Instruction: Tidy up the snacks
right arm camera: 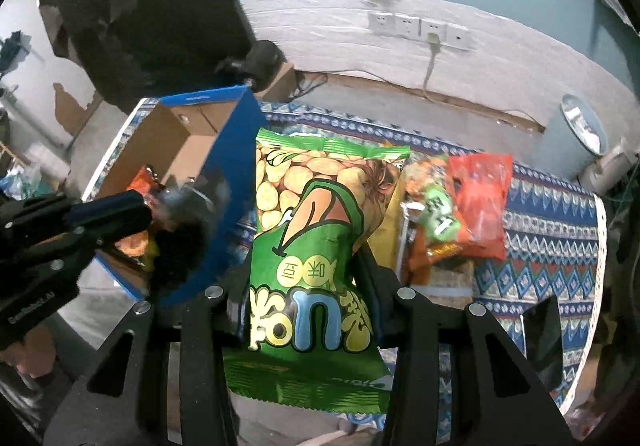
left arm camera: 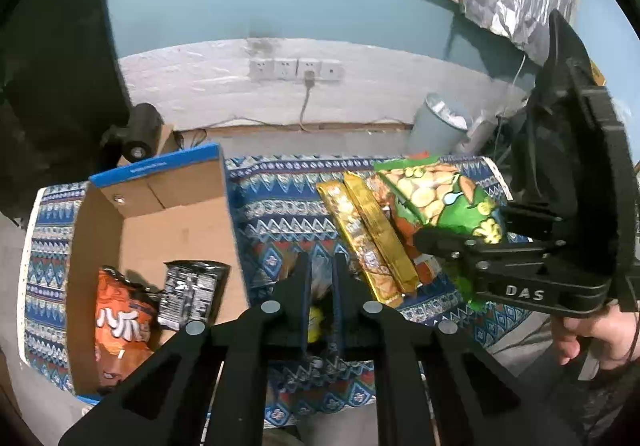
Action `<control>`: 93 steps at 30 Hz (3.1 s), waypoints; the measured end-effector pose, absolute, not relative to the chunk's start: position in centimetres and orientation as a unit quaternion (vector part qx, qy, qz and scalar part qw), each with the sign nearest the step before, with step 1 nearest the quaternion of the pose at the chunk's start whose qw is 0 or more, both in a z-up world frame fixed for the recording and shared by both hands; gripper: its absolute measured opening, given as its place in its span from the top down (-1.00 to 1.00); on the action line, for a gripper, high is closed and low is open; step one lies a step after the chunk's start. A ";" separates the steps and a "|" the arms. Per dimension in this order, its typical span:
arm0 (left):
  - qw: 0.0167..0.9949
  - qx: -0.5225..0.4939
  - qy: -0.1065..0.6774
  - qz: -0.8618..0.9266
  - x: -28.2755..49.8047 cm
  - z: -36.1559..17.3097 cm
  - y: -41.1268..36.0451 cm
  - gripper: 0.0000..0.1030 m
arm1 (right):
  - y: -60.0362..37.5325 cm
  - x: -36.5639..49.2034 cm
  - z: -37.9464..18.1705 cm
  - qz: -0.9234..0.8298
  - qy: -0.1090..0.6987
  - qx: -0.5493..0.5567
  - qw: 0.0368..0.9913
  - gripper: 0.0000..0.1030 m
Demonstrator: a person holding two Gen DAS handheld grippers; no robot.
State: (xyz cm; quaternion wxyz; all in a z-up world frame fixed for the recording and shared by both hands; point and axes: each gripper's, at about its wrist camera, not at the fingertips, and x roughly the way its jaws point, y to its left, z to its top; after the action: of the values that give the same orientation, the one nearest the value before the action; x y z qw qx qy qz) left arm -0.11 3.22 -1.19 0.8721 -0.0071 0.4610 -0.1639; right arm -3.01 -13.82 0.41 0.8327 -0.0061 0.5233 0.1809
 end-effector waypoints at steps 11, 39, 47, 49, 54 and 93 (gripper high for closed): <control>0.853 -0.056 0.495 -0.157 0.5 -3.8 6.3 0.81 | -10.8 -1.4 -1.2 0.185 0.539 -0.013 0.821 0.17; 0.800 0.071 0.568 -0.181 0.7 -12.2 -5.6 -0.51 | -22.0 -3.5 -2.5 0.116 0.545 0.039 0.830 0.17; 0.775 0.127 0.598 -0.157 1.3 -16.5 -7.2 -0.51 | -24.0 -4.0 -3.0 0.108 0.548 0.053 0.828 0.17; 0.772 0.137 0.603 -0.148 1.6 -17.2 -7.3 -0.51 | -24.2 -4.0 -3.1 0.108 0.549 0.054 0.827 0.17; 0.764 0.145 0.614 -0.134 2.3 -18.6 -7.0 -0.61 | -24.3 -4.1 -3.3 0.111 0.551 0.055 0.825 0.17; 0.862 0.050 0.489 -0.122 0.0 -5.2 0.2 -0.16 | -17.2 -2.9 -0.6 0.145 0.527 0.011 0.838 0.17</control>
State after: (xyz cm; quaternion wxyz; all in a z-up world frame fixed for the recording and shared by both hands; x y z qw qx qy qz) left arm 0.04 0.24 -5.16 0.8624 0.0499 0.4889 -0.1216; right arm -2.91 -17.21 -0.58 0.8376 0.0112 0.5268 0.1446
